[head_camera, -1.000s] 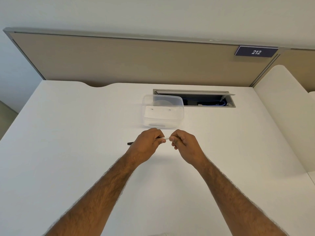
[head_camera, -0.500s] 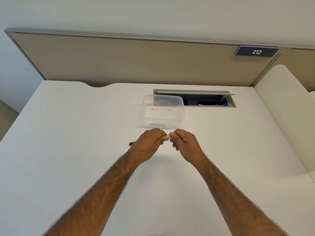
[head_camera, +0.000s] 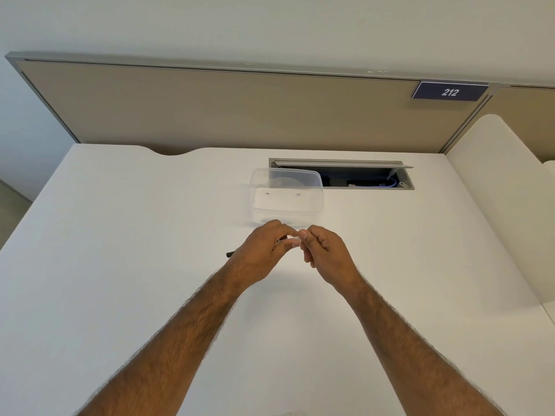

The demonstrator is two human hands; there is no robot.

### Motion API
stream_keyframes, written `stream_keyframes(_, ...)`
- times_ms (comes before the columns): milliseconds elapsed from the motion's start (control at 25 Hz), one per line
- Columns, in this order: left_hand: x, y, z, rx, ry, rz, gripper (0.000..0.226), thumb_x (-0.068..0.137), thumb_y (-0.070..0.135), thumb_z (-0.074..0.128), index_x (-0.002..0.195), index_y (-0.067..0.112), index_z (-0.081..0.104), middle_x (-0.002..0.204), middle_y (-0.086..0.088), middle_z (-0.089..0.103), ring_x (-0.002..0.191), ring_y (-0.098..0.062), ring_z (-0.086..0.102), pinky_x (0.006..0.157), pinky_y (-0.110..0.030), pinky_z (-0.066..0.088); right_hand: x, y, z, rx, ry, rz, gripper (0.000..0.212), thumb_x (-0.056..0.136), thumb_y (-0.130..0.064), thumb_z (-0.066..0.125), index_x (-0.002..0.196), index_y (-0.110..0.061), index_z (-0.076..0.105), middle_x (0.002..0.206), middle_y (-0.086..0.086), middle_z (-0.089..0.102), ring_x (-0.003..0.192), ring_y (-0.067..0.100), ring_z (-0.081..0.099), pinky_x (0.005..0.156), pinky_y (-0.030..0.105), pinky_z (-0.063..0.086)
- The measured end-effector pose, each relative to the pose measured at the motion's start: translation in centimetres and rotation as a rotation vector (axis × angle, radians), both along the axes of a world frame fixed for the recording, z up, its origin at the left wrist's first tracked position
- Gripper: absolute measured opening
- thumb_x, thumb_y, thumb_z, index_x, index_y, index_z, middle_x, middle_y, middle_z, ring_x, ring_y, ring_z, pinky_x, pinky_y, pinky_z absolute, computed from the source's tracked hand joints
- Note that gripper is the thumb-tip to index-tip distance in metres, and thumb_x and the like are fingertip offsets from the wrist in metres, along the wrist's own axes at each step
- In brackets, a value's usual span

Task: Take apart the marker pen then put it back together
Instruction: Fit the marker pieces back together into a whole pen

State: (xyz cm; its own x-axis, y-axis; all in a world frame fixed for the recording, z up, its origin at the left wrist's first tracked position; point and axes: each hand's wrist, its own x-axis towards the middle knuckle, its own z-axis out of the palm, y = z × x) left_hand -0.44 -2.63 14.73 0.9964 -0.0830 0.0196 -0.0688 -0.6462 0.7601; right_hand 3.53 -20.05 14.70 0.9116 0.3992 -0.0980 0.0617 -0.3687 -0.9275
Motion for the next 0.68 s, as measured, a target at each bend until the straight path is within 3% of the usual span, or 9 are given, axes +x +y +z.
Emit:
stream_keyframes(80,0.08,0.14,-0.12,0.038,0.037,-0.024,0.024,0.104,0.033,0.05,0.107,0.019,0.07,0.09,0.009,0.055,0.084,-0.009,0.055,0.077,-0.026,0.045,0.09,-0.22,0.02,-0.009,0.004,0.008,0.027,0.101,-0.024,0.056,0.082,-0.006,0.061,0.064,0.002,0.061,0.054,0.007,0.052,0.054,0.02,0.044)
stream_keyframes(240,0.11,0.46,0.15,0.111,0.079,0.004,0.017,0.101,0.032,0.055,0.095,0.02,0.064,0.089,0.008,0.056,0.082,-0.013,0.054,0.074,-0.035,0.048,0.21,-0.53,-0.12,-0.062,-0.037,0.083,0.013,0.099,-0.016,0.059,0.089,-0.008,0.06,0.075,0.007,0.066,0.059,0.002,0.056,0.058,0.015,0.046)
stream_keyframes(360,-0.08,0.44,0.28,0.086,0.077,-0.01,0.013,0.098,0.031,0.061,0.091,0.022,0.065,0.086,0.011,0.057,0.079,-0.007,0.053,0.071,-0.031,0.047,0.38,-0.78,-0.28,-0.115,-0.057,0.138,0.015,0.1,-0.018,0.057,0.087,-0.011,0.061,0.074,0.005,0.066,0.061,0.004,0.056,0.061,0.019,0.046)
stream_keyframes(520,-0.12,0.43,0.7,0.071,0.018,-0.013,0.01,0.094,0.027,0.067,0.087,0.022,0.064,0.082,0.012,0.055,0.076,-0.006,0.053,0.067,-0.025,0.041,0.15,-0.84,-0.74,-0.085,-0.035,0.116,0.023,0.101,-0.025,0.055,0.081,-0.016,0.061,0.065,-0.001,0.061,0.063,0.013,0.053,0.063,0.034,0.046)
stream_keyframes(680,-0.1,0.53,0.72,0.037,0.057,-0.028,0.01,0.097,0.033,0.062,0.094,0.024,0.068,0.087,0.012,0.056,0.08,-0.004,0.054,0.072,-0.025,0.046,-0.14,-0.73,-0.34,-0.047,0.005,0.075,0.029,0.102,-0.024,0.053,0.078,-0.011,0.059,0.061,0.001,0.059,0.06,0.011,0.05,0.06,0.029,0.043)
